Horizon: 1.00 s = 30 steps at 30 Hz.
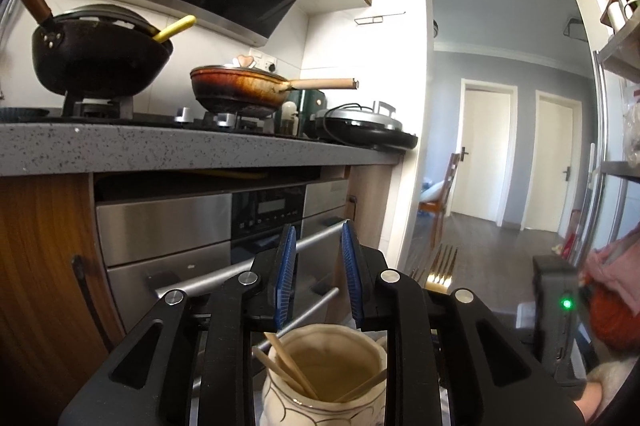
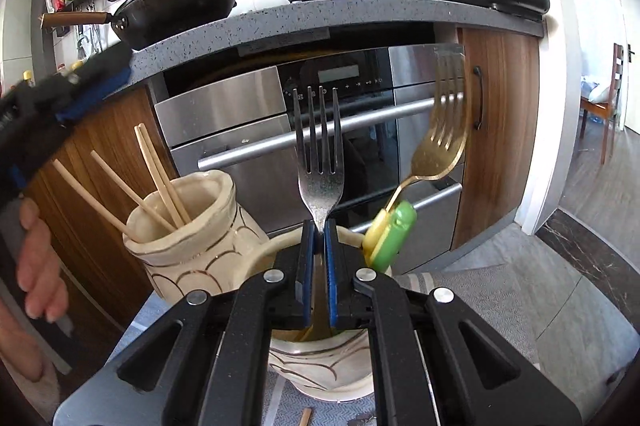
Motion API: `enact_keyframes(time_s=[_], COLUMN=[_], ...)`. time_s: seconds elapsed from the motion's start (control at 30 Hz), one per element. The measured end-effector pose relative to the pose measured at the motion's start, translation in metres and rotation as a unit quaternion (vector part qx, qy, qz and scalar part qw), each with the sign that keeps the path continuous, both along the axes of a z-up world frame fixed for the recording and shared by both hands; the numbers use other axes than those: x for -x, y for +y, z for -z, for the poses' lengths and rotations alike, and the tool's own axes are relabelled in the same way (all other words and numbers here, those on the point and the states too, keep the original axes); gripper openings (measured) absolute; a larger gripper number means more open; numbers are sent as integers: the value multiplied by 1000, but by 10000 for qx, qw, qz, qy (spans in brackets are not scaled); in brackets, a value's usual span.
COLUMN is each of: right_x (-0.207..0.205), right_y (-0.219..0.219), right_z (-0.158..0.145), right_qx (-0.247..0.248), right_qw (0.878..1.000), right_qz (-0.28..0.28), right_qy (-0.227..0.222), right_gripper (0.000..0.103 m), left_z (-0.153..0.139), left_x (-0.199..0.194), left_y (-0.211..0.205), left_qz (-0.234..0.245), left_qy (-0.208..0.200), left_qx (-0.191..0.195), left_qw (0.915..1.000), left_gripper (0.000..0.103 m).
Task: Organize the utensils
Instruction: 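Open both tools to release chopstick and fork, then pull back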
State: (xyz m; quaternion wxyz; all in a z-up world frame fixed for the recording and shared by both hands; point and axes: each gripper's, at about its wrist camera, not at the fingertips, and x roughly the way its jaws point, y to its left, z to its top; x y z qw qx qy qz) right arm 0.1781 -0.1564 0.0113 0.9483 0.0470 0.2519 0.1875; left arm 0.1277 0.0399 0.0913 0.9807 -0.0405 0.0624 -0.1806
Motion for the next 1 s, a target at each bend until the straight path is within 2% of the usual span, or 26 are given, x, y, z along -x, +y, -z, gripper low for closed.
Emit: enact_keyframes(time_s=[0.13,0.23,0.33,0.4,0.43,0.5,0.53,0.6,0.7,0.83,1.0], right_x=[3,11,25,41,47,61,69,83,100,116,131], right_y=[-2,-6,-14,-26,-31,-39,-44,-54,-71,-89,-107], right_z=[-2,-13,-27,-36,-39,-44,-45,-45,-41,-30,-12], right_qx=[-12,-116,-111,-168,-164,-78,-27,61,130,204,233], right_qw=[10000,9999,9998,9995,9994,9992,9990,9987,9982,9972,9964], right_qz=[-4,-6,80,165,198,251,292,370,526,703,808], right_qy=[27,-11,-154,-225,-249,-310,-343,-350,-266,-114,140], right_gripper=[8,26,35,51,55,64,67,84,95,97,97], left_z=[-7,-11,-16,-18,-19,-20,-20,-18,-11,2,29], left_x=[8,15,24,35,42,55,62,78,97,116,123], left_y=[2,2,3,5,5,5,4,2,-3,-12,-22], left_qz=[-44,-145,-303,-319,-324,-368,-394,-396,-398,-304,-196], left_qy=[-3,24,124,145,149,134,111,117,157,331,916], left_qx=[-42,-145,-298,-321,-343,-423,-469,-564,-658,-771,-798], left_qw=[10000,9998,9990,9989,9988,9983,9981,9976,9969,9960,9924], left_gripper=[25,27,42,55,59,78,80,90,95,96,97])
